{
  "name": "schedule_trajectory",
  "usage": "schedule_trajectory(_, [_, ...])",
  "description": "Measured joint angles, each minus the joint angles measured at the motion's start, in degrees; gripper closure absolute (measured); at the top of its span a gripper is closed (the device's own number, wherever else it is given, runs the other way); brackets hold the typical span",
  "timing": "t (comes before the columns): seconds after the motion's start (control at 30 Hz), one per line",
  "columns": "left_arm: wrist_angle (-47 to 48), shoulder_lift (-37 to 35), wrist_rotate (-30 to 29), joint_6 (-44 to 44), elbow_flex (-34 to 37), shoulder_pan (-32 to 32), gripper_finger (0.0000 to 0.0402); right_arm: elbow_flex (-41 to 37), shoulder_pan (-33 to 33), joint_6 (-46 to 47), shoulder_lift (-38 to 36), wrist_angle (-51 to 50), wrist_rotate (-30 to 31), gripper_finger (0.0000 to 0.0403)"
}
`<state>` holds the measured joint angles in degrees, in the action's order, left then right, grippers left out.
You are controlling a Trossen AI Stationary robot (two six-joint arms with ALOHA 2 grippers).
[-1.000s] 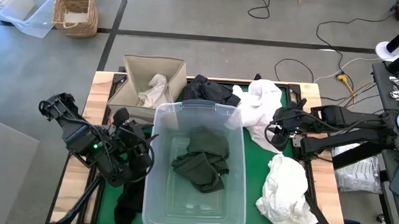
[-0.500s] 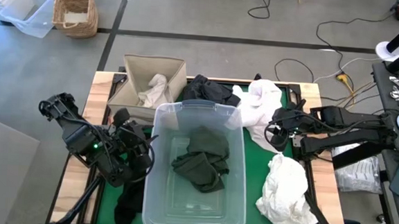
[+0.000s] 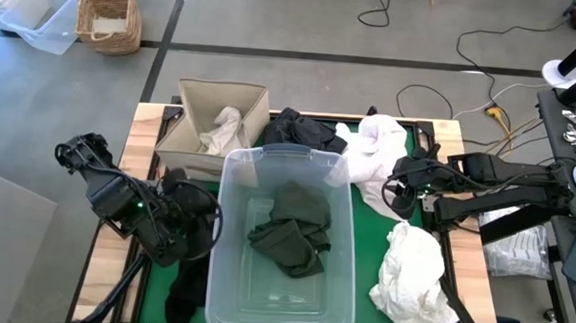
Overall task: Sort clothes
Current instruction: Put the black shirt into the transparent bin
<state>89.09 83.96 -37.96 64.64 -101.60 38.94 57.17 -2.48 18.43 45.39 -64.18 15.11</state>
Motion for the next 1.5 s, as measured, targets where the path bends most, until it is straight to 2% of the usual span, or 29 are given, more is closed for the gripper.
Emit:
schedule_trajectory(0.33, [0.95, 0.13, 15.55, 9.01, 0.39, 0.07, 0.0269, 0.0, 0.0, -0.46, 0.0, 0.0, -0.04, 0.0269])
schedule_trajectory(0.57, [0.95, -0.13, 29.85, 14.48, 0.44, 0.21, 0.0269, 0.0, 0.0, -0.46, 0.04, 0.02, -0.07, 0.0277])
schedule_trajectory(0.7, [0.89, -0.13, 34.06, 15.12, 1.06, 1.73, 0.0269, 0.0, 0.0, -0.46, 0.06, 0.11, -0.07, 0.027])
schedule_trajectory(0.9, [0.94, -0.11, 31.33, 13.98, 3.31, 7.89, 0.0269, -0.01, 0.0, -0.51, 0.04, 0.13, -0.07, 0.0261])
schedule_trajectory(1.0, [0.91, -0.11, 26.12, 14.97, 5.02, 12.11, 0.0269, 0.0, 0.0, -1.27, 0.06, 0.19, -0.07, 0.0263])
schedule_trajectory(1.13, [0.9, 0.09, 19.68, 20.84, 7.55, 16.31, 0.0269, 0.0, 0.0, -1.26, 0.07, 0.21, -0.07, 0.0269])
schedule_trajectory(1.3, [0.9, 1.44, 18.98, 29.48, 11.74, 18.92, 0.0269, 0.0, -0.01, -1.24, 0.07, 0.25, -0.07, 0.0275])
schedule_trajectory(1.5, [0.72, 4.89, 19.26, 30.4, 16.1, 21.55, 0.0269, -0.02, 0.0, -1.91, 0.07, 1.51, -0.07, 0.0271])
